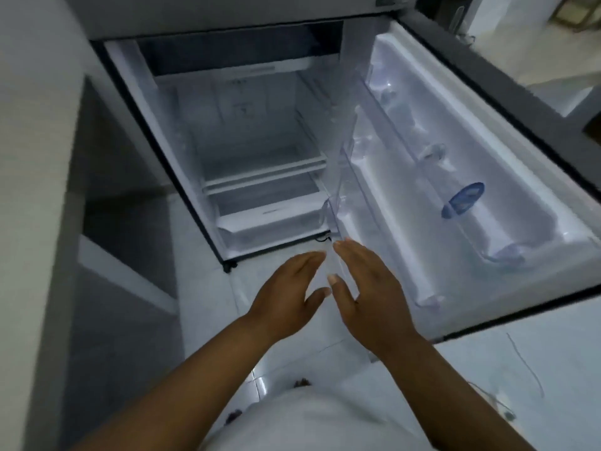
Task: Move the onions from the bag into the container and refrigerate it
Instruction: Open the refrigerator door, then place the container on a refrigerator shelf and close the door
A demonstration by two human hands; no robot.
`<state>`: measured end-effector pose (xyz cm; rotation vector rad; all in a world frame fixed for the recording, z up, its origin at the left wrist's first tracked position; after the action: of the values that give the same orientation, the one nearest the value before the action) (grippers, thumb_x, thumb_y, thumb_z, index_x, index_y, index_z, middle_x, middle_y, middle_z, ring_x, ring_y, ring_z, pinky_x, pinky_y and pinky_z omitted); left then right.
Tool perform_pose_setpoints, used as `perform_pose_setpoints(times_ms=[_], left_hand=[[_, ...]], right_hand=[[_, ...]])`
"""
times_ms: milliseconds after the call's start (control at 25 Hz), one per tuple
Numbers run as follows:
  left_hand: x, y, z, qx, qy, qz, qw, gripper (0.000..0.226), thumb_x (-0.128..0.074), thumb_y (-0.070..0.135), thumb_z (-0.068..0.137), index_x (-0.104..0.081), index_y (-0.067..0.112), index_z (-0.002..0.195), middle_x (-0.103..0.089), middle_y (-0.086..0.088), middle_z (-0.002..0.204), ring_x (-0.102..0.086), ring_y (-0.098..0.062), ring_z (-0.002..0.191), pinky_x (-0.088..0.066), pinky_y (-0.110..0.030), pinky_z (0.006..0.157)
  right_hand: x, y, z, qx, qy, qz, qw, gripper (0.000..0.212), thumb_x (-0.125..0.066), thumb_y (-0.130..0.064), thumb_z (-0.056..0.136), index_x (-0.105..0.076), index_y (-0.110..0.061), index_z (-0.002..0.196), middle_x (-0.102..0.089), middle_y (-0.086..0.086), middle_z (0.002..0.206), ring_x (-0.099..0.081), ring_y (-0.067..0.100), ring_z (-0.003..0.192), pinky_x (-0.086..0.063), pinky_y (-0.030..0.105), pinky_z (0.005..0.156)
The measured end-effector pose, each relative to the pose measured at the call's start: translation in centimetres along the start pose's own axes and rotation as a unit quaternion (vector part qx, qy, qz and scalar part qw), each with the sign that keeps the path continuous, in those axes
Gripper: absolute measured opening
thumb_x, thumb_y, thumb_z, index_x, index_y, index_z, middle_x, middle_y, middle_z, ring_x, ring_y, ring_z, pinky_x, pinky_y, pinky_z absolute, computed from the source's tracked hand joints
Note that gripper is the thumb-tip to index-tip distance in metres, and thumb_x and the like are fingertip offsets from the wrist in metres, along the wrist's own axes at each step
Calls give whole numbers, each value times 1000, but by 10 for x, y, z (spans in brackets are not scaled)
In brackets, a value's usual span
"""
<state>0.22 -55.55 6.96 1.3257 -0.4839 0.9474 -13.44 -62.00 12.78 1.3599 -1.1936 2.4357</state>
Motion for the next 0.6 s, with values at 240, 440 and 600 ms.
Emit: perform_pose_setpoints(times_ms=[240,440,600], left_hand=[[61,-86,-141,304,163,4,939,56,-56,42,91,-44,18,141,-56,-4,138,-53,-17,124,-37,-24,103],[121,-112,-284,494,344,6,799,52,-60,36,90,-50,14,137,-60,-7,133,-56,-20,121,-43,-31,101],[170,-120,-388,584,436,63,682,48,-62,32,90,-52,14,133,-63,-6,127,-58,-18,116,-44,-25,92]], right_hand=[[-121,-63,15,78,-248,101,960,54,-54,-34,96,-39,-19,146,-48,-2,147,-44,11,134,-30,22,110],[-219,-172,12,173,-418,176,874,55,-56,-33,94,-37,-26,145,-50,-8,143,-48,9,127,-43,30,104],[-297,-276,-8,211,-504,200,813,58,-60,-33,93,-38,-21,145,-52,-2,143,-50,11,126,-43,27,101]])
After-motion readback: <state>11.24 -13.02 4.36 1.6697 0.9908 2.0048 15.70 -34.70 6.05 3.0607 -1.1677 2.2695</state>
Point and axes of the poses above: each hand's wrist, its own z-axis towards the middle knuckle, its own x-axis out of the back of the hand, y = z × x, the point moved 3 cm from there along z, towards the middle knuckle
